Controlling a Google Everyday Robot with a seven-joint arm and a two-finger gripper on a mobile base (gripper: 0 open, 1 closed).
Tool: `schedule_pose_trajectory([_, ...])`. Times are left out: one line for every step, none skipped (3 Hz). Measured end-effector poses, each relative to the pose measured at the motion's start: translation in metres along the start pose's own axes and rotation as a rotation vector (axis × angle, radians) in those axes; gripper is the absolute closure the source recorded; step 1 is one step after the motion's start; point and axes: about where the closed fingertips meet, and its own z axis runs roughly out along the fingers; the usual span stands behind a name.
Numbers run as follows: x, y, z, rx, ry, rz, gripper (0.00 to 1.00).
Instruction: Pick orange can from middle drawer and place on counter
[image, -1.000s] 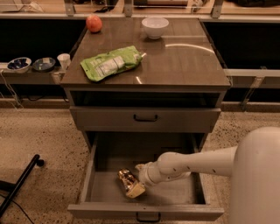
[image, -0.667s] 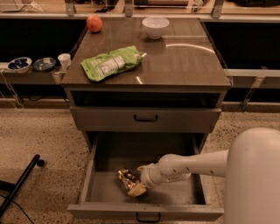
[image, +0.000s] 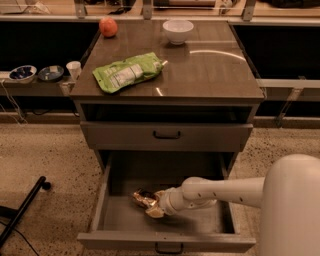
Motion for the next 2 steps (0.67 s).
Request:
schedule_pose_trajectory([-0.001,0.0,-0.001,0.0,0.0,0.0,0.86])
schedule_pose_trajectory([-0.012,0.006,-0.025,-0.002,-0.041,-0.059,1.0])
